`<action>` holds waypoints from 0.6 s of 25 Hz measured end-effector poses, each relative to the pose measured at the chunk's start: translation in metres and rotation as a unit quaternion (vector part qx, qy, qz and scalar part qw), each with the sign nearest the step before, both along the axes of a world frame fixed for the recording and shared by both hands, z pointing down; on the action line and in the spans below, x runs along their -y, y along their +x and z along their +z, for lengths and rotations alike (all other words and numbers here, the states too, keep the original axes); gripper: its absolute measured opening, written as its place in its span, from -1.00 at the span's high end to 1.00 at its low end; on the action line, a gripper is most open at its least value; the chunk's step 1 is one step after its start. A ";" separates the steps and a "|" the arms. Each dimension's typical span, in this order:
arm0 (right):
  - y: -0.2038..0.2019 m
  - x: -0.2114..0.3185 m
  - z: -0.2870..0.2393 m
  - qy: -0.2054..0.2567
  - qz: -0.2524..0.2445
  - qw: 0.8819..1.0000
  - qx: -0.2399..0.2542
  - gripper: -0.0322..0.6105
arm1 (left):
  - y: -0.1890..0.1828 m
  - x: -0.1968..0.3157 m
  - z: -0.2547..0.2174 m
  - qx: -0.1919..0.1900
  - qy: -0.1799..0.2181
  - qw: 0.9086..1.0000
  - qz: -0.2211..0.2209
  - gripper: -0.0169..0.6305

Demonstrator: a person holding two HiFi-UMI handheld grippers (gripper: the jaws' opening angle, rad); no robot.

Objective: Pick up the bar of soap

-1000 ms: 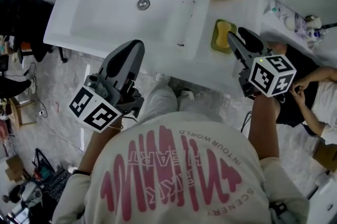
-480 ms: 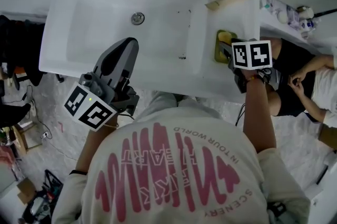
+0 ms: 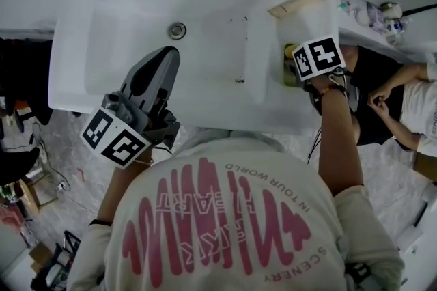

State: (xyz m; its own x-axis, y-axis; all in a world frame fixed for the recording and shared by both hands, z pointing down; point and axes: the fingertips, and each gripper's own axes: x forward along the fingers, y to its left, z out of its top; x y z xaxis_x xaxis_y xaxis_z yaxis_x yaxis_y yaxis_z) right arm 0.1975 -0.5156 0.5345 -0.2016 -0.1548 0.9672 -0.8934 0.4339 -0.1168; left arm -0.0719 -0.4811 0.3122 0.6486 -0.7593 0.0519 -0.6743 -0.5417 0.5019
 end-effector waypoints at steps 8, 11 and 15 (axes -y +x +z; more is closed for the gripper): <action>-0.004 0.000 -0.002 0.037 -0.048 0.998 -0.005 0.26 | 0.002 0.003 0.004 -0.008 -0.003 1.000 0.010 0.92; -0.006 0.000 -0.001 0.040 -0.056 0.998 -0.004 0.26 | 0.001 0.004 0.003 -0.008 -0.003 1.000 0.008 0.92; -0.007 0.000 -0.002 0.044 -0.058 0.997 -0.001 0.26 | 0.002 0.004 0.001 -0.009 -0.002 1.000 0.004 0.92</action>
State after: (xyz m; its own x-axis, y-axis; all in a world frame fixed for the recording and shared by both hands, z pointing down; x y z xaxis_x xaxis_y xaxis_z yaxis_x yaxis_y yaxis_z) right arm 0.1904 -0.5160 0.5324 -0.2214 -0.2157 0.9510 -0.8367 0.5429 -0.0717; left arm -0.0703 -0.4855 0.3135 0.6552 -0.7541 0.0442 -0.6613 -0.5444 0.5160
